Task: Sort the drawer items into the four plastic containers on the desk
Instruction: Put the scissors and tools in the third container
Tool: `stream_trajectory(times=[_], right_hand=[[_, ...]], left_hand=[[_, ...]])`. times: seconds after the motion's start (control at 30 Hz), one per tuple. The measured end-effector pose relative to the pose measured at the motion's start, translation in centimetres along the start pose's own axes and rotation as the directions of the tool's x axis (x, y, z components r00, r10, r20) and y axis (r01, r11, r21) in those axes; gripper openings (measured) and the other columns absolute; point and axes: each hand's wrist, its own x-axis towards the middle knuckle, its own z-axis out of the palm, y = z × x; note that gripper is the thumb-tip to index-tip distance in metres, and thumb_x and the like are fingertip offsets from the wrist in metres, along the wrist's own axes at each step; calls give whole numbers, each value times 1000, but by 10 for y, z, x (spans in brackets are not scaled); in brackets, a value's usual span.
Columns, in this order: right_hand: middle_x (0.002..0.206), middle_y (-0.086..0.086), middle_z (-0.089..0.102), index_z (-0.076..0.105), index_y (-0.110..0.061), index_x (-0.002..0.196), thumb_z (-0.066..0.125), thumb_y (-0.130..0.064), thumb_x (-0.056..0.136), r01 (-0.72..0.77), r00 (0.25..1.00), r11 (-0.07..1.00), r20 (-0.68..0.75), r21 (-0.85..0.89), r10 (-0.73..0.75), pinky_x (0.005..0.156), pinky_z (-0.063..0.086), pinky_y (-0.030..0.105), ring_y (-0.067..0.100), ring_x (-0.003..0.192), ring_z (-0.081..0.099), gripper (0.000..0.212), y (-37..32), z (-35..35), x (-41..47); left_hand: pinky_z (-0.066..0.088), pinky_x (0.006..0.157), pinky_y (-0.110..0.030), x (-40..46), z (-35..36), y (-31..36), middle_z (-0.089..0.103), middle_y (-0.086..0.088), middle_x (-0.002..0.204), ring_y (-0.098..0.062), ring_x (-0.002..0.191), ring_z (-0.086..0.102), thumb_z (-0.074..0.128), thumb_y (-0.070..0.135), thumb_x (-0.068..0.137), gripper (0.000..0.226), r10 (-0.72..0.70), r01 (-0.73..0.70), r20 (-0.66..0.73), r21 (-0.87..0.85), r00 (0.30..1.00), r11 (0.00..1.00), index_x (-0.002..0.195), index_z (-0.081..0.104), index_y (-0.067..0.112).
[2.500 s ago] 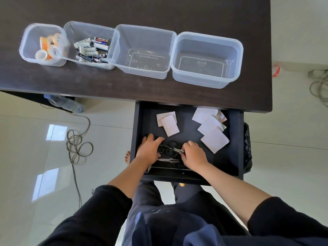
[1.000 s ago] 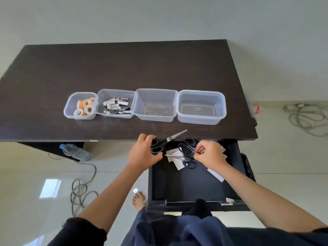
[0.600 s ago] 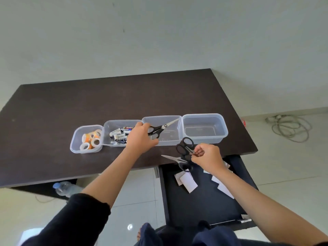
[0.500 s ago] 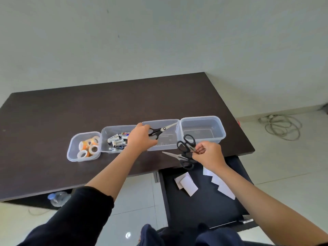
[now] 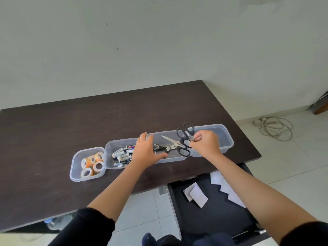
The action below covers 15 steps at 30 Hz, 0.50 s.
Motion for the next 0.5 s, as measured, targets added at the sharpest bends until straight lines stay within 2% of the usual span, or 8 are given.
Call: stream_trajectory(times=[0.07, 0.13, 0.23, 0.33, 0.5], right_hand=[[73, 4, 65, 68, -5, 77, 80, -11, 68, -20, 999, 999, 41, -31, 21, 55, 41, 19, 16, 68, 59, 16, -10, 10, 6], [73, 4, 63, 67, -4, 75, 79, -7, 66, -28, 996, 998, 77, -49, 32, 62, 43, 23, 20, 72, 60, 15, -18, 21, 11], [76, 4, 63, 65, -8, 70, 81, -9, 66, -18, 990, 994, 137, -105, 33, 63, 45, 25, 22, 77, 63, 16, -27, 38, 15], [83, 8, 68, 68, -6, 77, 80, -13, 70, -6, 979, 982, 197, -188, 43, 66, 51, 29, 24, 80, 64, 15, -29, 53, 17], [92, 15, 70, 70, 2, 86, 66, -2, 79, 11, 976, 985, 217, -171, 27, 74, 53, 32, 27, 87, 66, 8, -21, 63, 17]], left_hand=[[23, 116, -41, -4, 2, -7, 15, -11, 158, -29, 145, 15, 71, 64, 68, 110, -6, 6, 68, 2, 998, 1000, 149, 20, 10], [20, 118, -40, -5, 6, -12, 12, -9, 159, -27, 146, 13, 69, 67, 68, 114, -3, 1, 108, 23, 994, 1000, 150, 16, 7], [20, 118, -37, -7, 11, -15, 10, -6, 160, -25, 147, 12, 70, 63, 70, 113, -19, 20, 94, -12, 995, 1000, 150, 14, 7], [22, 117, -37, -8, 12, -13, 10, -5, 160, -24, 147, 13, 72, 60, 71, 111, -22, 24, 73, -36, 997, 999, 150, 15, 7], [23, 116, -37, -9, 12, -12, 11, -5, 160, -24, 146, 14, 72, 59, 71, 108, -25, 28, 73, -43, 997, 999, 149, 17, 8]])
